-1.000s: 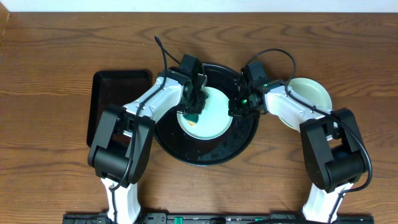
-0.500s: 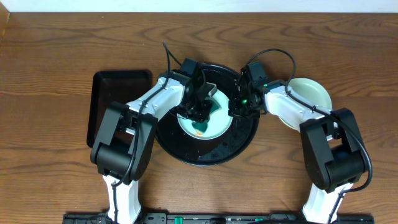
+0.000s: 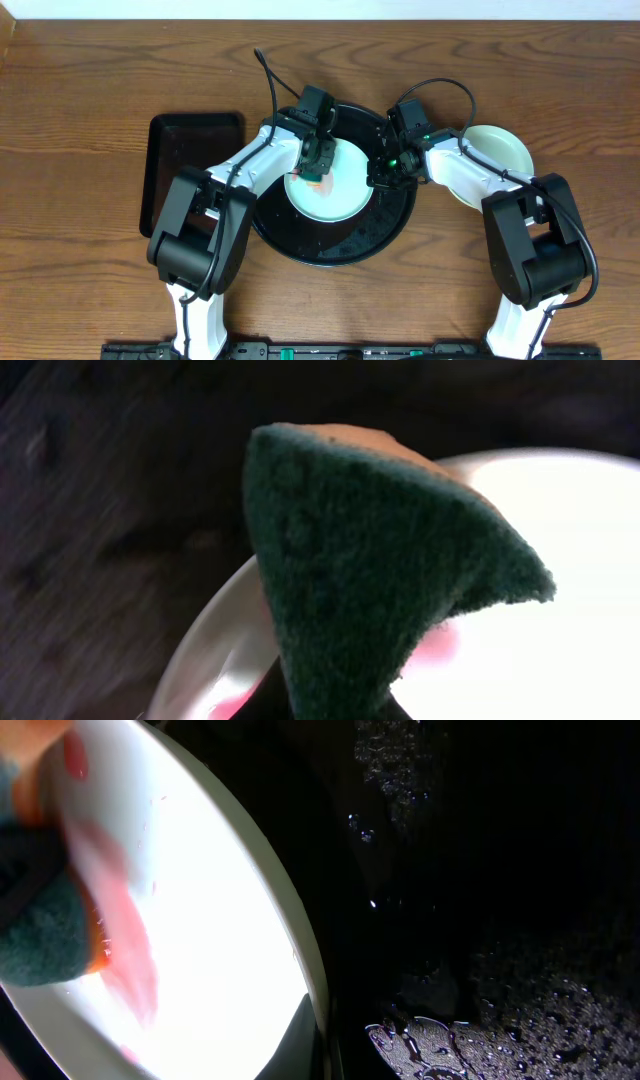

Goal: Clean dirty plates on tray and stack at the side
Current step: 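Scrub the last pale green plate with the sponge while the right gripper holds it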

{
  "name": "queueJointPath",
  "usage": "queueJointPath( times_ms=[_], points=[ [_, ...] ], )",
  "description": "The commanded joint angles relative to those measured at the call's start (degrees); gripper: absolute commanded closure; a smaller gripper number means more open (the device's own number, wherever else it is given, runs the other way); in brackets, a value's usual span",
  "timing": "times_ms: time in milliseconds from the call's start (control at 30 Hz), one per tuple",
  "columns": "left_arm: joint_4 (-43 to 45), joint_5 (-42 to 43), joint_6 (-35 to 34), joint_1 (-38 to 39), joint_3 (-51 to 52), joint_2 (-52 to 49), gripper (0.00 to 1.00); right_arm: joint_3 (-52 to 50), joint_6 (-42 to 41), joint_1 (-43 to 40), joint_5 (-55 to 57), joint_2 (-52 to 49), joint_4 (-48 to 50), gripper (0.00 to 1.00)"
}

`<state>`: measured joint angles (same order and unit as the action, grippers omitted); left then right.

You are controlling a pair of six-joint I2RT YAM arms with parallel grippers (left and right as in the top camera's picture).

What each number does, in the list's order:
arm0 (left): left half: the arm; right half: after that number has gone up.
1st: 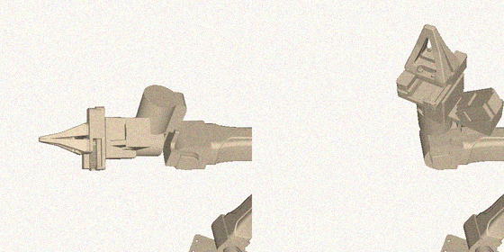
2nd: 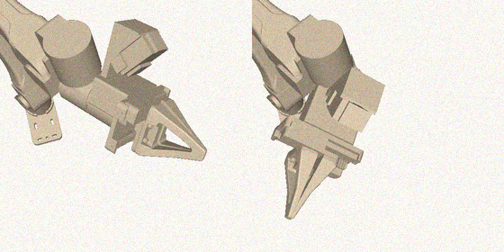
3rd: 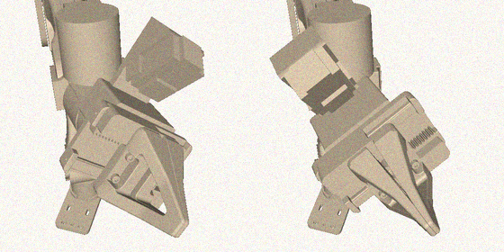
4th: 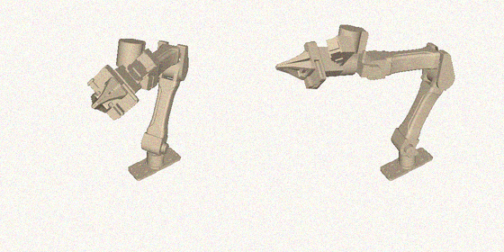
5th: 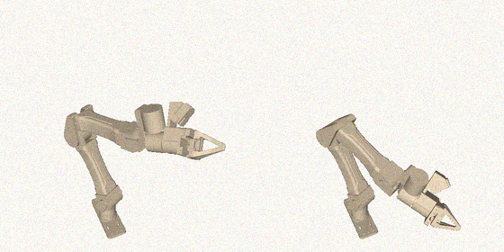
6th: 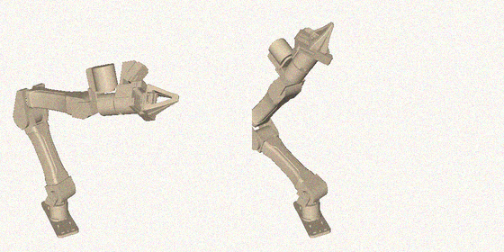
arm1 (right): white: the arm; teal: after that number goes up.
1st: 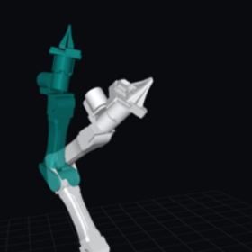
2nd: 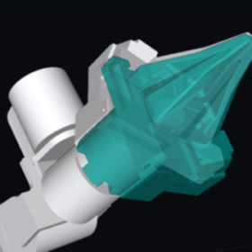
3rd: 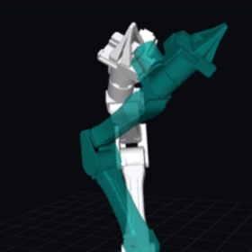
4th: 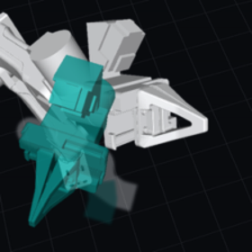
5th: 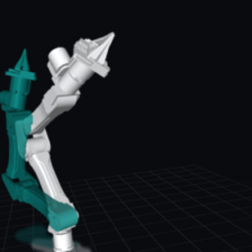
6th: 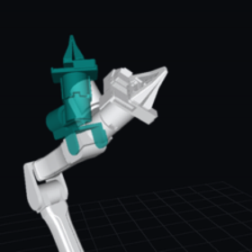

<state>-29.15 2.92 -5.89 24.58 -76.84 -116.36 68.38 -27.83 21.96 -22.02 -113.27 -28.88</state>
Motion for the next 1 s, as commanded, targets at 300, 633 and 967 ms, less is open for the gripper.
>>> queueJointPath(
  times_ms=[300,633,967],
  points=[
    [-14.16,22.16,17.79,-1.44,0.81,-0.87,0.92,-1.38,0.04,1.03,0.76,-2.19,-0.02,0.99],
    [-4.42,24.00,18.62,-1.46,0.74,-0.87,0.93,-1.38,0.04,1.03,0.79,-2.19,0.00,0.99],
    [-1.05,-12.48,-4.66,-1.46,0.74,-0.87,0.92,-1.38,0.04,1.03,0.79,-2.19,0.00,0.99]
  ],
)
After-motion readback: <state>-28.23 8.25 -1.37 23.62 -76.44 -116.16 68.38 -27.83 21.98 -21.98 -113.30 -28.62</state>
